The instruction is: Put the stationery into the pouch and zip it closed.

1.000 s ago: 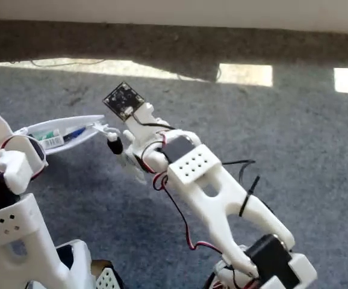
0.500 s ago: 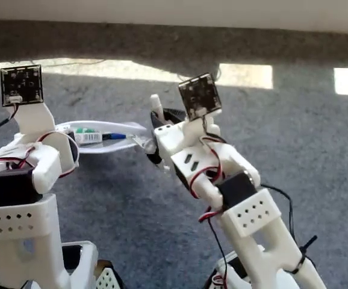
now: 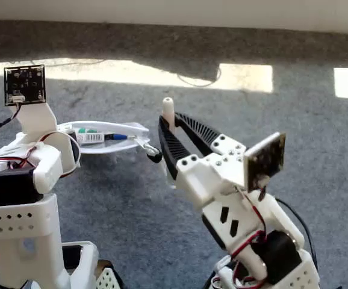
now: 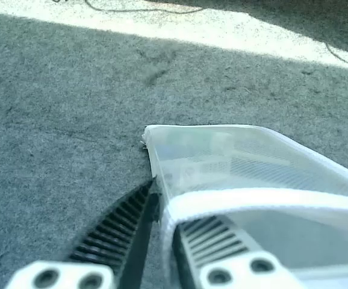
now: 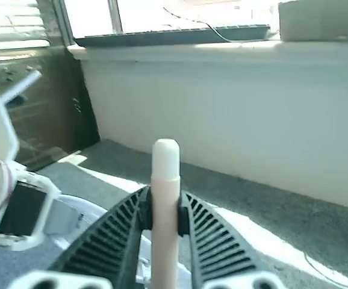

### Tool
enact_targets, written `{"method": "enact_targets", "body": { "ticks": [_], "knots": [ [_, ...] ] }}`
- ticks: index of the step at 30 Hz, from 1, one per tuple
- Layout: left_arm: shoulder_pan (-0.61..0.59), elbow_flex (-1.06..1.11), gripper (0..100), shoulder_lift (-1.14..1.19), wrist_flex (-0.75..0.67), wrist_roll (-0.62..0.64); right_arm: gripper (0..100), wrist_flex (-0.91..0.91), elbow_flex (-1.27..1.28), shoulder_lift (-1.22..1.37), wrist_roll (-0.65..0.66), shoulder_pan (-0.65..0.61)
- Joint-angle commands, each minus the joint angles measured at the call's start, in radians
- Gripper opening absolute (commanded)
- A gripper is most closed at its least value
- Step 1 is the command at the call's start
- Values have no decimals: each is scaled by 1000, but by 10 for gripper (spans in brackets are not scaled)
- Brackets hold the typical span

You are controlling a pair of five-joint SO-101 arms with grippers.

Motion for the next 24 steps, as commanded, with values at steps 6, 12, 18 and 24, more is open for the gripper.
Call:
{"method": "enact_targets", "body": {
  "ticks": [6, 12, 18, 24],
  "knots": [
    [24, -22, 11, 2, -6, -6, 4, -30, -8, -88, -12, -157],
    [22, -21, 11, 2, -5, -6, 4, -206, 62, -94, -12, -228],
    [21, -21, 11, 2, -5, -6, 4, -704, 286, -88, -5, -232],
    [21, -21, 11, 2, -5, -6, 4, -940, 406, -85, -5, -229]
  ]
}}
